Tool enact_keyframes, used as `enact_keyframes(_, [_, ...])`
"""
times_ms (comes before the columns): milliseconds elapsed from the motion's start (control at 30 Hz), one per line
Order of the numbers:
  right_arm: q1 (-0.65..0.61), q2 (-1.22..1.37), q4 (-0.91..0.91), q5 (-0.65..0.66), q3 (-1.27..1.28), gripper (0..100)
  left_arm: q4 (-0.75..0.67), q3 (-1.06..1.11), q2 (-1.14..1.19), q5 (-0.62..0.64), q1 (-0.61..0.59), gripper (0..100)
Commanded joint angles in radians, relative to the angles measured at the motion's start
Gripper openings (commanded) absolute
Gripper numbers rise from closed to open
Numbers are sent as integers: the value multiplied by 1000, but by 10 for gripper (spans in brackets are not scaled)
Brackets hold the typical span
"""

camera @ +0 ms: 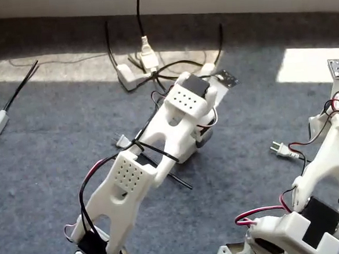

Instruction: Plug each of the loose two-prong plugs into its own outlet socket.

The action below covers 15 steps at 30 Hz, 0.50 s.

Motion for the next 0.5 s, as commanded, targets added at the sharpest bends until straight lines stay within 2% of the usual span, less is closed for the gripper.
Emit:
enact_keyframes(0, [8,-47,-12,12,-13,167,17,-35,-13,-77,-65,178])
enact_keyframes(267, [-2,-39,-13,12,-13,167,18,-59,-39,-155,-260,178])
enact_keyframes(467, [-36,-39,-13,11,-10,167,20,-59,-222,-157,-297,179])
